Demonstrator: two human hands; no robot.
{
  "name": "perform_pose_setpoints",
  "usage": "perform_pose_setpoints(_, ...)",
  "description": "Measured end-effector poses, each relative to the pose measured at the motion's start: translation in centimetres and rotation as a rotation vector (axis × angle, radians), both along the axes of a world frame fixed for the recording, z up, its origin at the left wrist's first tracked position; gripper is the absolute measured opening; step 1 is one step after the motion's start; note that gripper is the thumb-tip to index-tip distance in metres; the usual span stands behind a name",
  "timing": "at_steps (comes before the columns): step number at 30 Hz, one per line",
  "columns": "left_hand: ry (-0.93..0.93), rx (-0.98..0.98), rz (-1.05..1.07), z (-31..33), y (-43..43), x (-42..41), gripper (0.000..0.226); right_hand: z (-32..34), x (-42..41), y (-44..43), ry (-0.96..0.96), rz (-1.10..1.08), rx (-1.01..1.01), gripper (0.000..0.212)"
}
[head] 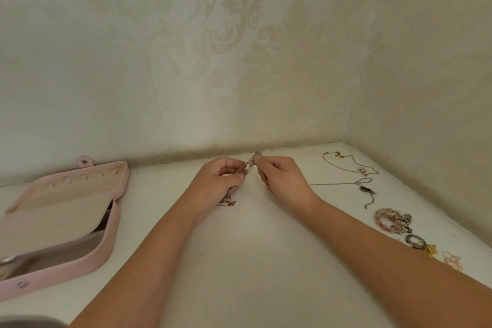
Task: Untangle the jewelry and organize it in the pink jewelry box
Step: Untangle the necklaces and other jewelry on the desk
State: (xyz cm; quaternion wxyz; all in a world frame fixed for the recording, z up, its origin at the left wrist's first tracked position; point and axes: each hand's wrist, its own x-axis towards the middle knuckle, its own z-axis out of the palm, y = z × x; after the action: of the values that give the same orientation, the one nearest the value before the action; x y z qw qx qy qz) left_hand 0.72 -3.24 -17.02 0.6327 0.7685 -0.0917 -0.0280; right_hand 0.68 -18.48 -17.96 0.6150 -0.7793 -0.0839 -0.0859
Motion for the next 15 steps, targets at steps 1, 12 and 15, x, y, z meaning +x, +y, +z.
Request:
perform_pose_setpoints(1, -0.004, 0.001, -0.034, 0.2, -0.1, -0.2, 0.027, 0.0, -0.1, 0.0, 0.002, 0.038, -0.022, 0.049)
perform_pose_setpoints(12, -0.014, 0.076, -0.123, 0.5, -0.1, -0.8, 0.015, 0.8, -0.3, -0.7, 0.074, 0.204, 0.229, 0.040)
perform_pose_setpoints(15, 0.010, 0.092, -0.140, 0.5, 0.0, -0.8, 0.017, 0.8, 0.1, -1.1, 0.075, 0.147, 0.272, 0.039)
